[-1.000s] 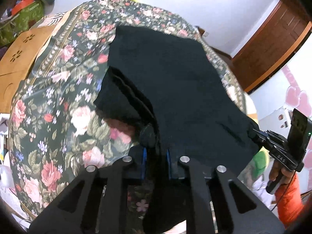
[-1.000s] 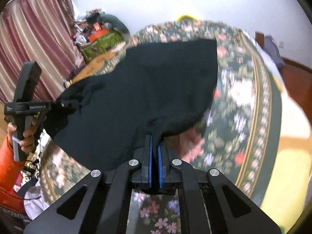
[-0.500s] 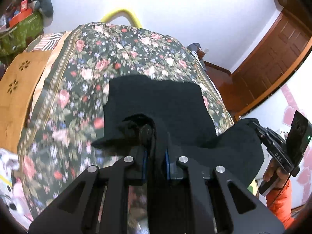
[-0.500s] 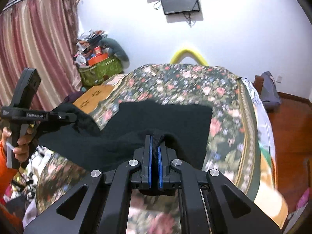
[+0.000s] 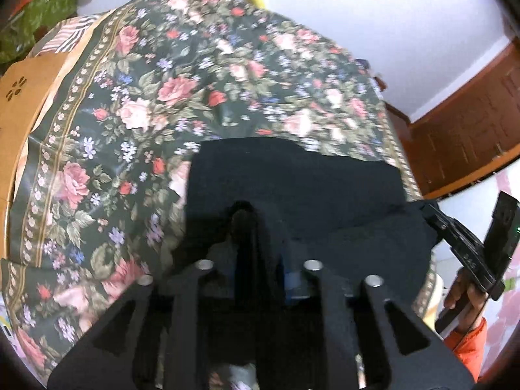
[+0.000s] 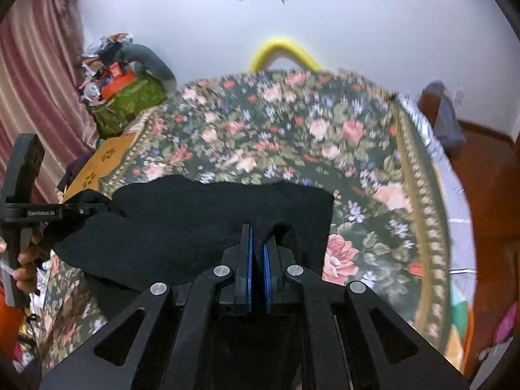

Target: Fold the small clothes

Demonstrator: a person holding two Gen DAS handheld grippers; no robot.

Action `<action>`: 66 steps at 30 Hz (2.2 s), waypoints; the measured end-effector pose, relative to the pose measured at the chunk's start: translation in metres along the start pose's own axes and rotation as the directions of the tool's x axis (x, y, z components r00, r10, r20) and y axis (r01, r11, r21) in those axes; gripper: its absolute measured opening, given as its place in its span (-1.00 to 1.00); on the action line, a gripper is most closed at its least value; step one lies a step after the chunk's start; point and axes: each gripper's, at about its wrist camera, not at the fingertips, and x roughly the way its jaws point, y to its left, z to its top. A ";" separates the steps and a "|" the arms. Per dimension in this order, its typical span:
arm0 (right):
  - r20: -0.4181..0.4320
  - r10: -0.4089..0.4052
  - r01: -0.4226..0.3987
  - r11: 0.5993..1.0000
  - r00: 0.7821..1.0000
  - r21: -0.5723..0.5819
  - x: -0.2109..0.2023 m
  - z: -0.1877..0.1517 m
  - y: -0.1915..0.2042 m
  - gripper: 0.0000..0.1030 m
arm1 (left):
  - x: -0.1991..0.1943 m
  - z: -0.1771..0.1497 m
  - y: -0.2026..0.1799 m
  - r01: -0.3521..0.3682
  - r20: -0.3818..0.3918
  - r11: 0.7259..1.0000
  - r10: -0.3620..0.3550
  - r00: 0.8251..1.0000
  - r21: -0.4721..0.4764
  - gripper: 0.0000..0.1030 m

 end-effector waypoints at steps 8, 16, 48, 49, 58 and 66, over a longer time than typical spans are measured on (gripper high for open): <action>0.036 0.011 -0.010 1.000 0.999 -0.029 -0.027 0.011 0.009 -0.78 | -0.054 0.005 -0.020 -0.179 0.203 0.975 0.150 0.968 0.133 0.27; 0.176 0.036 -0.008 0.987 0.984 -0.159 -0.090 -0.002 0.043 -0.06 | -0.099 -0.043 -0.053 -0.205 0.285 0.935 0.120 0.951 0.291 0.78; 0.122 -0.110 0.118 0.992 0.986 -0.055 -0.043 -0.003 0.001 0.37 | -0.051 0.005 -0.004 -0.313 0.245 0.944 0.281 0.928 0.104 0.82; 0.118 -0.109 0.116 0.992 0.987 -0.055 -0.043 -0.005 0.001 0.49 | -0.050 0.001 -0.001 -0.304 0.233 0.947 0.274 0.933 0.105 0.82; 0.007 -0.059 0.059 0.998 0.998 0.022 -0.012 -0.035 -0.019 0.60 | -0.003 -0.024 0.025 -0.180 0.070 0.981 0.175 0.982 0.068 0.82; -0.020 0.008 -0.006 0.995 1.000 0.097 0.024 -0.038 -0.028 0.64 | 0.033 -0.019 0.034 0.076 0.009 0.996 -0.075 0.997 -0.049 0.66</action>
